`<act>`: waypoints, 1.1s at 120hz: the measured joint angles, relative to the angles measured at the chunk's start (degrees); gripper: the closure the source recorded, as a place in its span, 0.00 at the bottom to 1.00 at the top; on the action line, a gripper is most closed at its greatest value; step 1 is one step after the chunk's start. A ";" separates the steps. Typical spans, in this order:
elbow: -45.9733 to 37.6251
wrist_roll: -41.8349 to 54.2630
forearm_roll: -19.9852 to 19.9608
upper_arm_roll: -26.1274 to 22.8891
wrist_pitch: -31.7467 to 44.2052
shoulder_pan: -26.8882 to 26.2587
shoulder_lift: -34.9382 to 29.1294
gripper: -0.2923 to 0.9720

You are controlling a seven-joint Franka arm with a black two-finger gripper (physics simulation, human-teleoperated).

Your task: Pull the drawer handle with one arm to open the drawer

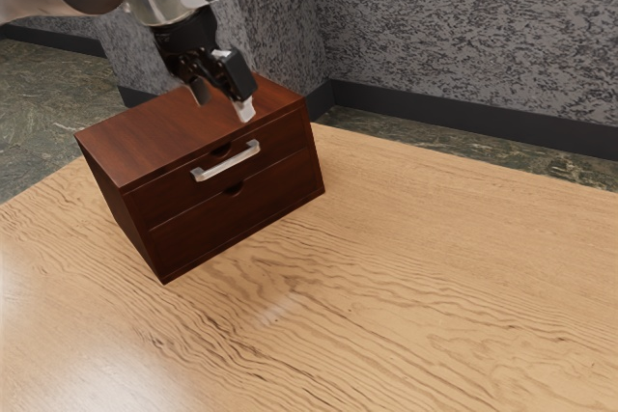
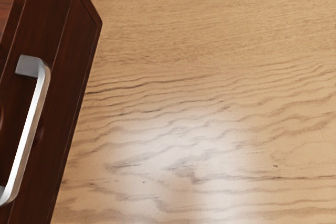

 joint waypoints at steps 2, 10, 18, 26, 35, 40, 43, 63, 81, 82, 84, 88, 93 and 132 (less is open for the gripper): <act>-0.02 0.06 0.01 0.04 0.09 0.03 0.05 0.23; -0.06 0.31 0.17 0.11 0.38 0.25 0.34 0.23; -0.07 0.55 0.24 0.12 0.59 0.30 0.28 0.23; -0.04 0.76 0.13 -0.12 0.71 0.37 0.28 0.23; 0.15 0.95 0.72 -0.70 0.68 -0.13 0.22 0.23; -0.13 1.02 1.39 -0.74 0.60 -0.21 0.05 0.23; -0.63 0.98 1.72 -0.75 0.54 -0.14 -0.18 0.23; -1.88 -0.03 7.29 -2.13 -0.30 -0.38 1.38 0.23; -3.61 -1.47 10.67 -2.52 -2.74 -0.26 1.96 0.23; -3.63 -1.52 10.82 -2.48 -2.87 -0.28 1.99 0.23; -3.67 -1.57 10.94 -2.39 -3.10 -0.28 2.00 0.23; -3.71 -1.60 10.97 -2.21 -3.30 -0.16 2.09 0.23; -3.63 -1.62 11.43 -2.13 -3.11 0.00 3.02 0.23; -0.28 -1.95 18.47 -2.01 1.97 -0.04 11.24 0.44</act>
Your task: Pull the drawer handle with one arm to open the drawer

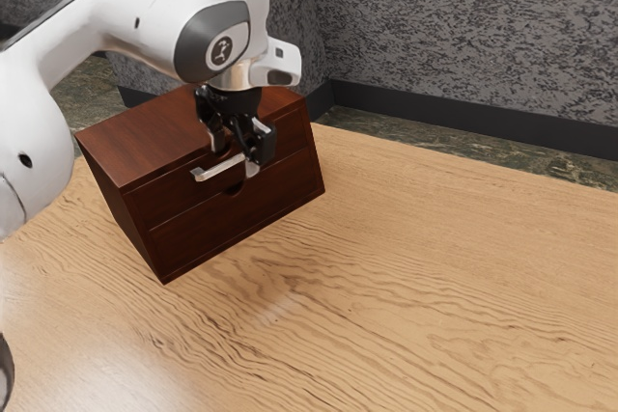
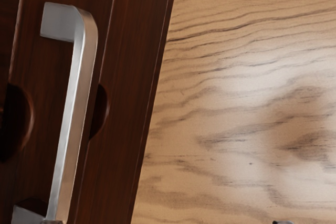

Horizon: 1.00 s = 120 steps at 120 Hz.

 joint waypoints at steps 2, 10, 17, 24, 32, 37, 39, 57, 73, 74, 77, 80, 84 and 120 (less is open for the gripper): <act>0.31 -0.01 0.34 0.01 0.16 0.01 0.27 0.45; 1.46 -0.03 1.36 0.08 0.76 0.37 1.47 0.50; 2.19 -0.04 1.92 0.11 1.18 0.89 2.33 0.52; 2.42 -0.05 2.28 0.12 1.59 1.10 3.08 0.55; 2.47 -0.05 2.52 0.12 2.05 1.24 3.79 0.57; 2.48 -0.05 2.62 0.12 2.28 1.60 4.10 0.58; 2.47 -0.05 2.65 0.13 2.36 1.73 4.16 0.58; 2.00 -0.02 2.71 0.08 2.84 2.77 4.30 0.60; 0.69 0.02 2.51 0.04 3.42 3.27 4.43 0.60; 0.61 0.02 2.50 0.04 3.47 3.31 4.44 0.60; 0.42 0.03 2.45 0.04 3.60 3.40 4.47 0.60; 0.21 0.04 2.39 0.04 3.72 3.45 4.49 0.61; -0.04 0.05 2.32 0.02 3.86 3.54 4.51 0.61; -5.98 0.02 1.20 -0.42 6.85 3.33 1.70 0.67</act>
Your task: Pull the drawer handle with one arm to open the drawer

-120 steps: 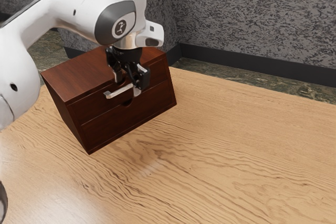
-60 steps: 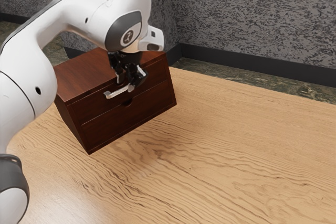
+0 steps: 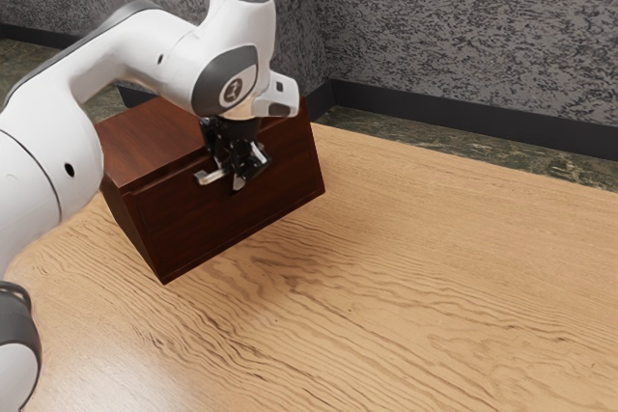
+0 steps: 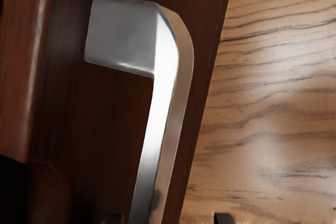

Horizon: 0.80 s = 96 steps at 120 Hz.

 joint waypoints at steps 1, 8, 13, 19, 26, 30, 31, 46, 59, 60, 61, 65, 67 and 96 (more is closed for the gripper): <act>-0.16 0.00 -0.01 -0.01 0.09 -0.12 -0.19 0.68; -1.41 -0.03 -0.05 -0.04 0.66 -0.98 -1.38 0.70; -2.58 -0.06 -0.05 -0.05 0.99 -1.76 -2.40 0.71; -4.11 -0.09 -0.06 -0.03 1.36 -2.55 -3.54 0.72; -5.38 -0.13 -0.03 0.04 1.70 -3.57 -4.26 0.72; -6.11 -0.17 0.00 0.18 1.86 -4.48 -4.78 0.73; -6.31 -0.19 0.01 0.22 1.90 -4.74 -4.95 0.73; -7.50 -0.41 0.02 0.42 2.26 -7.46 -5.89 0.73; -9.68 -0.73 0.09 0.45 2.59 -8.71 -7.40 0.73; -9.97 -0.75 0.09 0.46 2.64 -8.80 -7.62 0.73; -10.26 -0.78 0.10 0.46 2.69 -8.89 -7.85 0.73; -11.31 -0.86 0.10 0.46 2.93 -9.19 -8.63 0.73; -11.76 -0.90 0.10 0.44 3.04 -9.29 -8.91 0.73; -15.55 -1.46 0.18 0.40 4.18 -12.44 -11.92 0.74</act>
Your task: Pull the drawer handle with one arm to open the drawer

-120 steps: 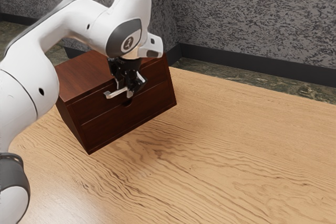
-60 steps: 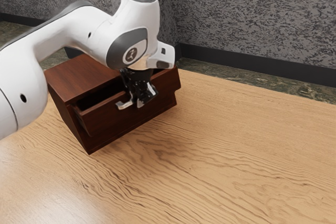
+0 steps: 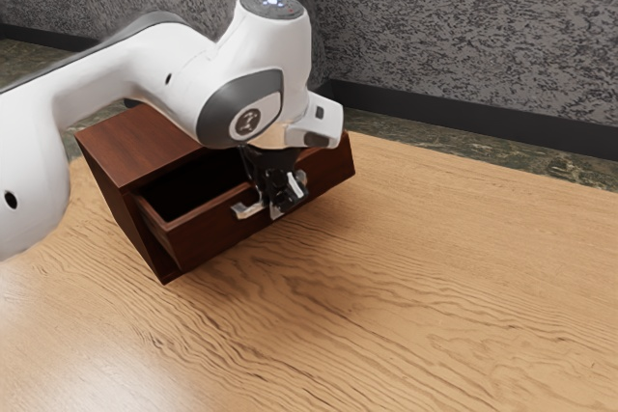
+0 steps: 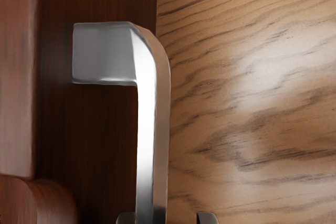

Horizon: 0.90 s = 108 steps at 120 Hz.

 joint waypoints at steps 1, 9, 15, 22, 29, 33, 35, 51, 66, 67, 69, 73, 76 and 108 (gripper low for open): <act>-0.05 -0.02 0.00 0.00 0.02 -0.14 -0.06 0.74; -0.39 -0.14 -0.02 -0.01 0.17 -1.16 -0.41 0.74; -0.63 -0.23 -0.03 -0.01 0.25 -1.91 -0.57 0.74; -1.12 -0.32 -0.07 -0.02 0.33 -2.69 -0.98 0.74; -1.64 -0.40 -0.10 -0.02 0.36 -3.46 -1.55 0.74; -1.92 -0.44 -0.12 -0.02 0.38 -3.87 -1.75 0.74; -2.06 -0.47 -0.13 -0.01 0.39 -4.08 -1.81 0.74; -2.43 -0.78 0.00 0.12 0.52 -5.09 -1.98 0.74; -2.38 -1.29 0.23 0.20 0.65 -5.31 -2.01 0.76; -2.37 -1.32 0.25 0.20 0.66 -5.30 -2.01 0.77; -2.33 -1.38 0.27 0.21 0.67 -5.30 -1.99 0.77; -2.23 -1.49 0.31 0.24 0.69 -5.31 -1.96 0.77; -2.15 -1.57 0.32 0.25 0.70 -5.32 -1.94 0.78; -1.59 -2.20 -0.50 0.33 0.59 -5.68 -2.00 0.69</act>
